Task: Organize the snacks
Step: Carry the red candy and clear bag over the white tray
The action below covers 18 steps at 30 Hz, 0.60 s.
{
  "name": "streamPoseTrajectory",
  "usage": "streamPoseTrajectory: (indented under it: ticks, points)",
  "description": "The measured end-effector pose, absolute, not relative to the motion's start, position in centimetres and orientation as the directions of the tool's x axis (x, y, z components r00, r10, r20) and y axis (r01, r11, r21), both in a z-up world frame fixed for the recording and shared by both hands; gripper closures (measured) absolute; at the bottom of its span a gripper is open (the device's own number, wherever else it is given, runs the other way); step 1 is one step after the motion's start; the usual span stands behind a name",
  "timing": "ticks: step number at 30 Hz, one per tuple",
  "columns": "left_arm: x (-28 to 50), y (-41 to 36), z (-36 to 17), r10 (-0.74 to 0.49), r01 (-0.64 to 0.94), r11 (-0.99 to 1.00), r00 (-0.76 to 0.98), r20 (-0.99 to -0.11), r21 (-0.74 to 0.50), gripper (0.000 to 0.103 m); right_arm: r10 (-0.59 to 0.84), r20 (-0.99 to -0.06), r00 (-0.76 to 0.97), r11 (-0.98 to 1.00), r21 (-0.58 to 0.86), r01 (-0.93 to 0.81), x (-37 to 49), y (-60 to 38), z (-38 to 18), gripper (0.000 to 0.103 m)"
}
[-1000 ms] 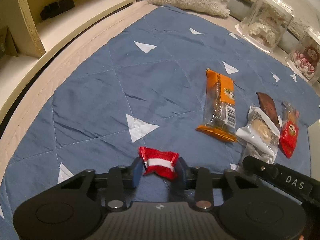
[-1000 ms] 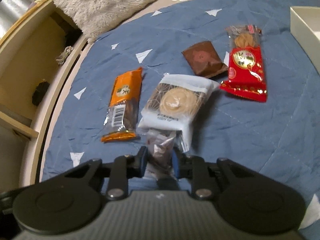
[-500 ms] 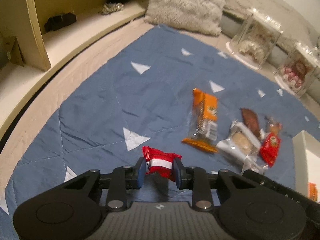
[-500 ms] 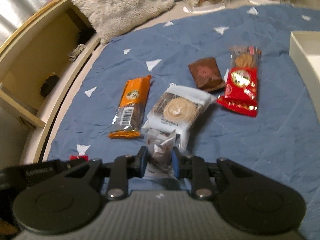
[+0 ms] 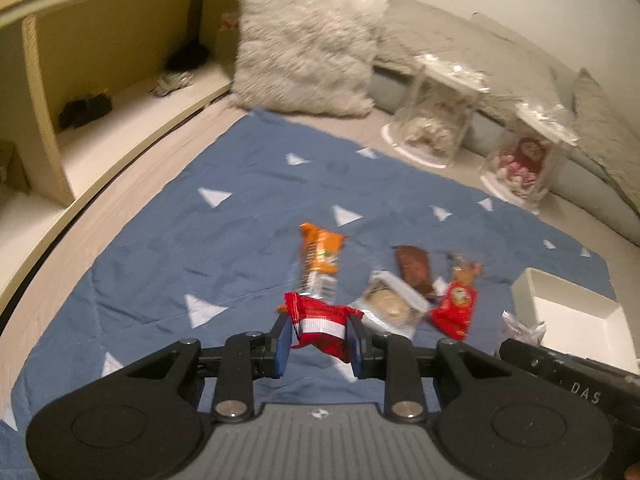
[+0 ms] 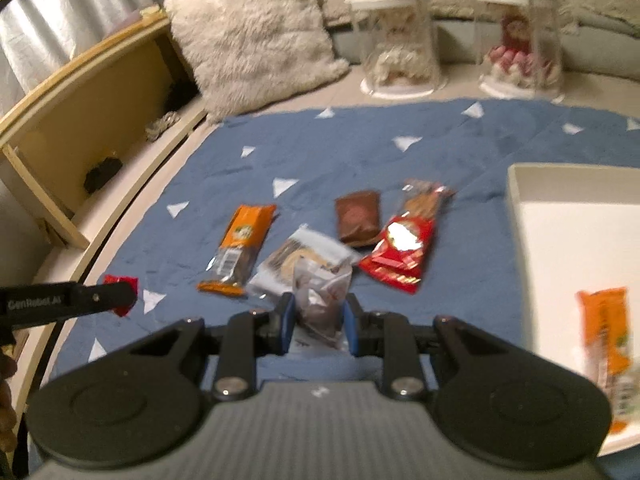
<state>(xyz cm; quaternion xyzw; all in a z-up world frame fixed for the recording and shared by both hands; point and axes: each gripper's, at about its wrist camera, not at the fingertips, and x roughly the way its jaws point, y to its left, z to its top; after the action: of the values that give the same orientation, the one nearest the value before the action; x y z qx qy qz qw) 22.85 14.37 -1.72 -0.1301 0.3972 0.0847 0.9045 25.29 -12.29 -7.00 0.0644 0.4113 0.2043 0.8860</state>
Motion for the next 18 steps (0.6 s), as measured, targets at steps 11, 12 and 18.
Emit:
streamPoseTrajectory:
  ticks: [11,12,18]
  points:
    - [23.3,7.6,0.8,-0.047,-0.125,0.972,0.73,-0.681,-0.2,0.072,0.378,-0.64,0.669,0.926,0.257,-0.278,23.7,-19.9,-2.3,0.073]
    - [23.4,6.8,0.9,-0.057,-0.11,0.974,0.733,-0.678,-0.2,0.072,0.374,-0.633,0.678,0.927,0.256,-0.272,23.6,-20.7,-2.0,0.073]
    - [24.4,3.0,0.8,-0.118,-0.033,0.977,0.738,-0.665,-0.21,0.072,0.308,-0.605,0.734,0.948,0.264,-0.18,23.1,-27.4,-0.7,0.073]
